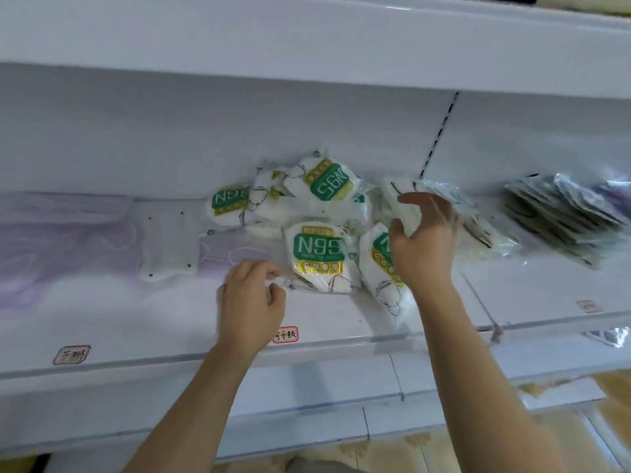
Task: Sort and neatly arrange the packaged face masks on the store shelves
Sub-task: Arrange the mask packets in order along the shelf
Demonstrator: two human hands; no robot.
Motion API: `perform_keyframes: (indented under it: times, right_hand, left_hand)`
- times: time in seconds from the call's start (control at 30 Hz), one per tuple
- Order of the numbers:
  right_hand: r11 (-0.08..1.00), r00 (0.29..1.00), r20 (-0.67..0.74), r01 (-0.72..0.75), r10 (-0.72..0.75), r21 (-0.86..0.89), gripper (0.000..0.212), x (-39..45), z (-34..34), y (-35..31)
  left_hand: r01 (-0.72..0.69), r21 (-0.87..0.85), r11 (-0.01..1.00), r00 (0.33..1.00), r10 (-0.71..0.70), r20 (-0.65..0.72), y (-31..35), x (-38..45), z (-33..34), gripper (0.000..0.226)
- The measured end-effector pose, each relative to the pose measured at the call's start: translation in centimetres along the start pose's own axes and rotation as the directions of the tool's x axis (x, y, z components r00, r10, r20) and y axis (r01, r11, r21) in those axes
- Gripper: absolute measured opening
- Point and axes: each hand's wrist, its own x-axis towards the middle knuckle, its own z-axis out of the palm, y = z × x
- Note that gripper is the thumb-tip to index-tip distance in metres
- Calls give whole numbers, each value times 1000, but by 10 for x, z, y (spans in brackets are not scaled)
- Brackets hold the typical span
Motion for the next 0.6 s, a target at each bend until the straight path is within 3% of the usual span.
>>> perform_keyframes:
  times: [0.1,0.17,0.23,0.3,0.37,0.5,0.6]
  right_hand:
    - [984,987,102,105,-121,143,29,-27,26,-44]
    - [963,961,196,151,-196,223,27,-39,44,-64]
    - [943,922,289,174,-258,285,24,-50,59,-79]
    - [913,865,380,187,-328,363,21,-59,70,-89]
    - [899,806,475,153,-354,411,20,-65,75,-94]
    - [853,714,656,-163,-245,496,16,-68,80,-96]
    - [687,581,807,-541,-111,484,25,-60,71,-103]
  left_hand:
    - [173,113,978,965,-146,-217,-19,16,-23,33]
    - [293,228,928,944,-244,-220,-44,30,-40,44]
    - [306,338,890,948,-250,-199,-69,38,-50,38]
    - [259,304,917,956,-198,-218,-86,42,-52,22]
    - [237,151,960,942,-188,-277,-88,44,-55,24]
    - [219,-255,942,824,-319,-468,-48,24,-71,30]
    - [46,-364,930,804,-251,-540,4,3,-72,30]
